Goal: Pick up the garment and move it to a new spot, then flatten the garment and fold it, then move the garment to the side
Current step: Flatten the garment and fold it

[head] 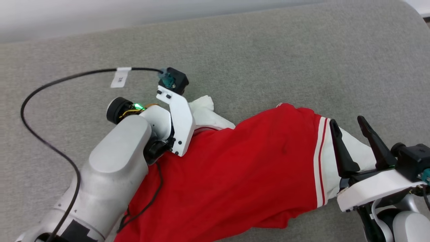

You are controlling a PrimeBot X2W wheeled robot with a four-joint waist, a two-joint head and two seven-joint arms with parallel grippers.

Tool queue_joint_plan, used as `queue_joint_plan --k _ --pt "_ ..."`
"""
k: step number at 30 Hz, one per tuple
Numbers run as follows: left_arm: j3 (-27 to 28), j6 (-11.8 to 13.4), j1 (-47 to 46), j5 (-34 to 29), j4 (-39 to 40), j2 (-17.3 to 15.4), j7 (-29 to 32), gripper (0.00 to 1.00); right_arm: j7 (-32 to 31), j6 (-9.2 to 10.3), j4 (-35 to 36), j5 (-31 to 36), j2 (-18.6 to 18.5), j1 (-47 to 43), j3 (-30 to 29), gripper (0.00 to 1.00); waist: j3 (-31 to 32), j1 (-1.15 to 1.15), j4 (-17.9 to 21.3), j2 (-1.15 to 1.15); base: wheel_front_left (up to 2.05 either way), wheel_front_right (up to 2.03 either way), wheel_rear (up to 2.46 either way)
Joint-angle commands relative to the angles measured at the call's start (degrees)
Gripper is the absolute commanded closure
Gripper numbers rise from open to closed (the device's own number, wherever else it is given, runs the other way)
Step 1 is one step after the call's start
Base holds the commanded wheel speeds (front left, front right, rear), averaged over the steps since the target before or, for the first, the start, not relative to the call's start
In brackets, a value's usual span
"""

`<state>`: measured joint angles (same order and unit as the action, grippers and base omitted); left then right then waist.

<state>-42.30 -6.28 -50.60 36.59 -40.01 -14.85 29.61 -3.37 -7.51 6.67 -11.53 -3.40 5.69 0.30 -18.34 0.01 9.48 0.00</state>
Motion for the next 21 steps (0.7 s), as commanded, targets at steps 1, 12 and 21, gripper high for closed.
queue_joint_plan --k 1,12,21 --pt "0.7 1.1 1.0 -0.4 0.4 -0.6 -2.1 1.00 0.0 0.04 0.2 0.4 -0.2 -0.1 -0.4 0.00 1.3 -0.01 -1.2 0.00 0.00 0.00 0.00" --pt "10.5 11.4 15.7 3.0 14.9 -8.5 -17.5 1.00 -2.1 0.04 2.3 0.7 -0.2 -3.2 -3.5 0.00 6.2 -0.01 -6.6 0.00 0.00 0.00 0.00" --pt "14.5 19.4 38.6 9.8 26.3 -11.2 -18.0 1.00 -4.0 0.04 2.8 1.2 -0.1 -5.9 -5.3 0.00 8.9 -0.01 -9.0 0.00 0.00 0.00 0.00"
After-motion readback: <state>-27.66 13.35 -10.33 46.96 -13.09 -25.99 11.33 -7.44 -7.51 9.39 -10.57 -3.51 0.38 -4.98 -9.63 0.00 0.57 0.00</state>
